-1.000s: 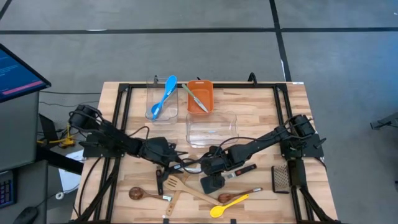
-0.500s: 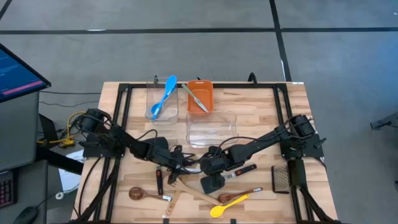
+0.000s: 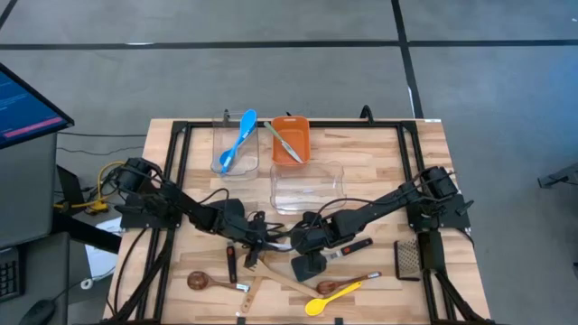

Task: Pick & Place Kitchen Items
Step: Put the white table knife into the orange bin

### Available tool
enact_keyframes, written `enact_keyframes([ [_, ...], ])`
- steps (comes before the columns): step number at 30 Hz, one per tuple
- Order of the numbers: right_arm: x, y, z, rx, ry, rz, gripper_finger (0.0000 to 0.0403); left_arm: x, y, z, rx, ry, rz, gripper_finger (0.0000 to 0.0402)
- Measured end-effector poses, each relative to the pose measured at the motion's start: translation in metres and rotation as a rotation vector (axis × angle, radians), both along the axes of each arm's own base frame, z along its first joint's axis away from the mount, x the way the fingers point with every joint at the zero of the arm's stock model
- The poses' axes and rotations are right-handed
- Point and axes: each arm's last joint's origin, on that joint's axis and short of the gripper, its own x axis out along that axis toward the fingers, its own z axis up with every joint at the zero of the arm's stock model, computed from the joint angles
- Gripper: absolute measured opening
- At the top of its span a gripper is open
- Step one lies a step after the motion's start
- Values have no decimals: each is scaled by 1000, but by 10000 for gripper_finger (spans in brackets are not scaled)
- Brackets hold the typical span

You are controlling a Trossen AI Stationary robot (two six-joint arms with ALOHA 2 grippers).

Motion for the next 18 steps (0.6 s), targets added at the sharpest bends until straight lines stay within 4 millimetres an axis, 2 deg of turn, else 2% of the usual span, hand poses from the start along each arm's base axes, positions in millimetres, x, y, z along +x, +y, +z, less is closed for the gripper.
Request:
enact_keyframes([
  [5,0,0,0,0,2,1,0,0,0,0,1,0,2,12],
  [18,0,0,0,4,4,3,0,0,0,0,-7,2,-23,7],
])
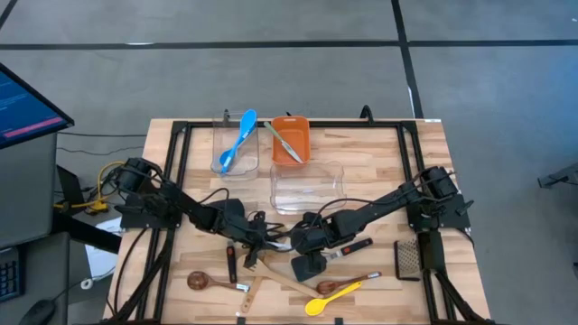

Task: Pick & Place Kitchen Items
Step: Put the white table knife into the orange bin

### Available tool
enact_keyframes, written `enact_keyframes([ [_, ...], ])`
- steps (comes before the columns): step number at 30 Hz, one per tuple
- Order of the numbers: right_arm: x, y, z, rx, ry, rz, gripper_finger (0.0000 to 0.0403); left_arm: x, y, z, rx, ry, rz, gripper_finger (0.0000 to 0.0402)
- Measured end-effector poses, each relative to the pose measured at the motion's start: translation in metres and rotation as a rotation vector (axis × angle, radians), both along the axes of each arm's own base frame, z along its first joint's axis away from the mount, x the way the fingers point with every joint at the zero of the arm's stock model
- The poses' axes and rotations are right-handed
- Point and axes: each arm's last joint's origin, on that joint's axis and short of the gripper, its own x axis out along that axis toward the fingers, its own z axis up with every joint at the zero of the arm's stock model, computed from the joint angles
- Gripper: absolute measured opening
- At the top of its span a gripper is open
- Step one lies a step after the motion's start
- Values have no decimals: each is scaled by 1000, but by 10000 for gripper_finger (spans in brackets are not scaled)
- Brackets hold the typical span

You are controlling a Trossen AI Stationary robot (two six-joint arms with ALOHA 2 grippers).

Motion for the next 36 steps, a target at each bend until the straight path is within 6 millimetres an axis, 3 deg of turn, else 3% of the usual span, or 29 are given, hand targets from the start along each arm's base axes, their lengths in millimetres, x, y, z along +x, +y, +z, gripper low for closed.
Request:
enact_keyframes([
  [8,-1,-1,2,0,10,3,4,0,0,0,-1,-1,-1,6],
  [25,6,-7,51,-72,118,55,47,0,2,0,27,-10,51,6],
  [31,-2,-2,68,-147,182,64,12,1,4,1,57,-20,73,6],
  [36,-12,9,68,-203,228,68,6,1,4,10,67,-60,62,6],
])
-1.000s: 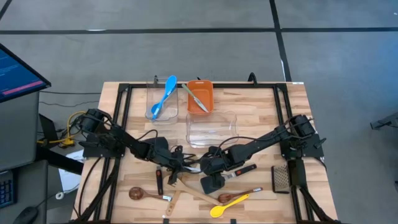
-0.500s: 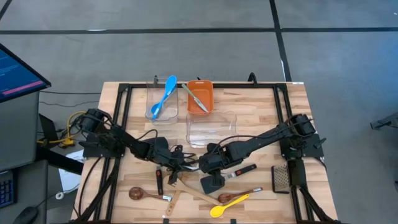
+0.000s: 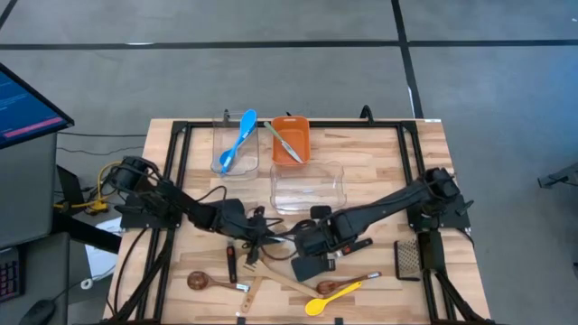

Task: Pick & Place Kitchen Items
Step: Put the white table knife into the orange bin

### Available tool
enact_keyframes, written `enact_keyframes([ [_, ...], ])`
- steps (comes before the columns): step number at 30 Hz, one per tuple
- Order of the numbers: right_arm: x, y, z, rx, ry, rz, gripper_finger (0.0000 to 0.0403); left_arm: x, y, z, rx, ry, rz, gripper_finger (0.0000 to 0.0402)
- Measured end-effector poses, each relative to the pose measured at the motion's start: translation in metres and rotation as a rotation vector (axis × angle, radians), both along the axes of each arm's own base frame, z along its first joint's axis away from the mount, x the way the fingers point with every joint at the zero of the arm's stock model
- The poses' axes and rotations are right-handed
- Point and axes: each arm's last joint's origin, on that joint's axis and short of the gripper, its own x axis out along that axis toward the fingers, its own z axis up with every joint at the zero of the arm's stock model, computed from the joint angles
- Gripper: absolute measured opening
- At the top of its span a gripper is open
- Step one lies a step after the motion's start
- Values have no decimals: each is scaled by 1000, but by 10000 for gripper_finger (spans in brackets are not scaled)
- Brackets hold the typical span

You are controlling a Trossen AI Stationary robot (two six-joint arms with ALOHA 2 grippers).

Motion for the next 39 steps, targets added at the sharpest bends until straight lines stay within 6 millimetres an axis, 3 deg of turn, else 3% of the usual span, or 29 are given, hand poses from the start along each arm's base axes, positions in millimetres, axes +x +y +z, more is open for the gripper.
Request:
enact_keyframes([
  [8,6,16,4,3,-139,9,3,-4,2,23,9,-59,-12,6],
  [16,21,-3,20,56,-193,-49,12,-6,2,23,17,-10,-11,6],
  [23,32,-21,25,82,-198,-17,90,-3,1,26,19,-8,-10,6],
  [30,33,-19,23,105,-186,46,177,-1,6,25,17,2,8,6],
  [34,37,-18,18,106,-196,50,199,3,4,31,5,-17,-8,6],
  [39,40,-20,11,96,-178,48,198,9,-1,40,19,-46,-31,6],
])
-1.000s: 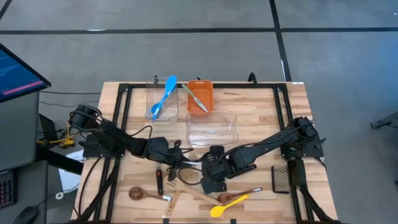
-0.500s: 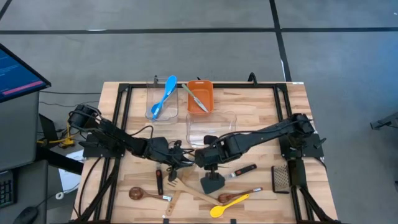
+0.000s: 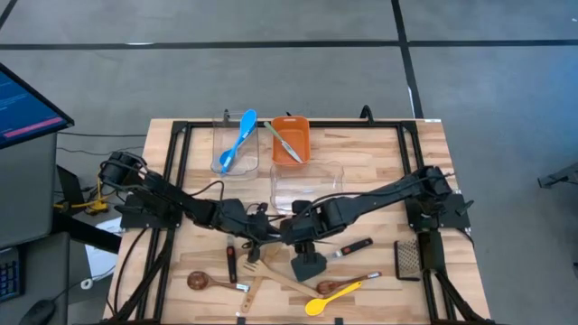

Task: Pick & Place Kitchen Items
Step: Put the white table knife into the orange bin

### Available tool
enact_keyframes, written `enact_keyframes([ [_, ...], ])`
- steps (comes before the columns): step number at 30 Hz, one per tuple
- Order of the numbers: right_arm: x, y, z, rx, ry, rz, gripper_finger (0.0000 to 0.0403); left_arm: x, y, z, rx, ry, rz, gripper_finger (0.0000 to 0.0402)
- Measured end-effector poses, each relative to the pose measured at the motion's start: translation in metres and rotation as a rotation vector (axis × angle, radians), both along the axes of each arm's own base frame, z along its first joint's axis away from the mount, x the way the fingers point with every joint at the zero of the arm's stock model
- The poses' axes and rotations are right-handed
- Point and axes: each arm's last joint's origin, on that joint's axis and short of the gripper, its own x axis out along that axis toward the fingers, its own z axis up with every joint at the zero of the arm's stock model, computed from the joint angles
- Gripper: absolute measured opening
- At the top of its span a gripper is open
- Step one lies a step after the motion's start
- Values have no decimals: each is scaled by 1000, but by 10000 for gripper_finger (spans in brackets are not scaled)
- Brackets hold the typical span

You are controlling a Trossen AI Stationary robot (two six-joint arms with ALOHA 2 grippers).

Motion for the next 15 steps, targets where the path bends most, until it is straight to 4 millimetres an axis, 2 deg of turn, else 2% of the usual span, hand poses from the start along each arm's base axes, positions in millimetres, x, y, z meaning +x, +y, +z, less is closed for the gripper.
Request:
enact_keyframes([
  [15,-2,0,1,0,15,-7,144,0,-5,2,-1,-7,-14,6],
])
